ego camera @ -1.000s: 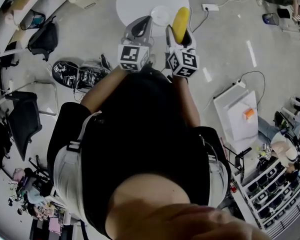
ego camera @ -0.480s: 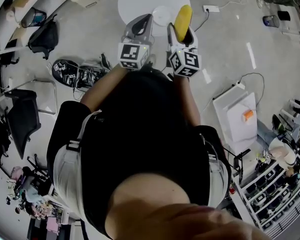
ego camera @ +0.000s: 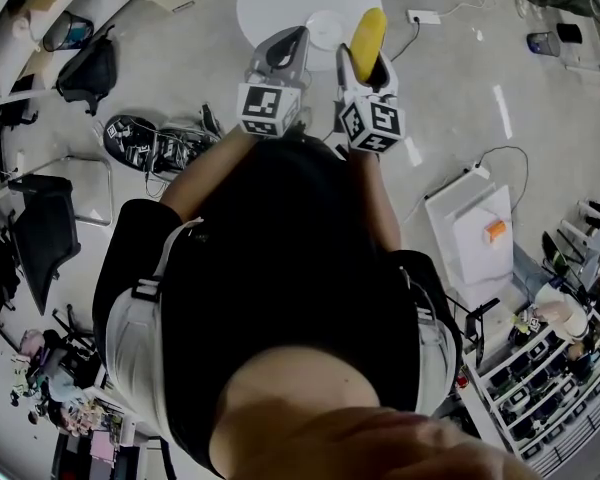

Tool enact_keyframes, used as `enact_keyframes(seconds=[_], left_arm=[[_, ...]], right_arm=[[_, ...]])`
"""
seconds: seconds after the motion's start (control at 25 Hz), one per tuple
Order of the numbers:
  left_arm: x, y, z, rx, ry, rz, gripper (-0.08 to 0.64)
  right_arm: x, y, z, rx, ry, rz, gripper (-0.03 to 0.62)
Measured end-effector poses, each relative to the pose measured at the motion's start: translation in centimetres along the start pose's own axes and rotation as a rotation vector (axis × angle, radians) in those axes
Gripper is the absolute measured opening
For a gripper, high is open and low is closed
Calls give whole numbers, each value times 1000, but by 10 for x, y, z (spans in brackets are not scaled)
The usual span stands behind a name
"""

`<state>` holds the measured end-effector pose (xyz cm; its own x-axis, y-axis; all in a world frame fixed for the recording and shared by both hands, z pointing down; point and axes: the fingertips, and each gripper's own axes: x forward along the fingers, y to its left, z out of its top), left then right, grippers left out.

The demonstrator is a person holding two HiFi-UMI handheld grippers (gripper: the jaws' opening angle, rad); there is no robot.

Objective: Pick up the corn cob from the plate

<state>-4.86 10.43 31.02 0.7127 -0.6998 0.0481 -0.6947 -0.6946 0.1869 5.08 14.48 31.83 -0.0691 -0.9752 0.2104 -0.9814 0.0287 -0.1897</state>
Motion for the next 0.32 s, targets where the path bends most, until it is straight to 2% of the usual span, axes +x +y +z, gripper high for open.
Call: enact_keyframes(seconds=[0.32], left_arm=[[1,3,1,-6,-1,0,6]], right_arm=[[2,3,3,3,-5,7,261]])
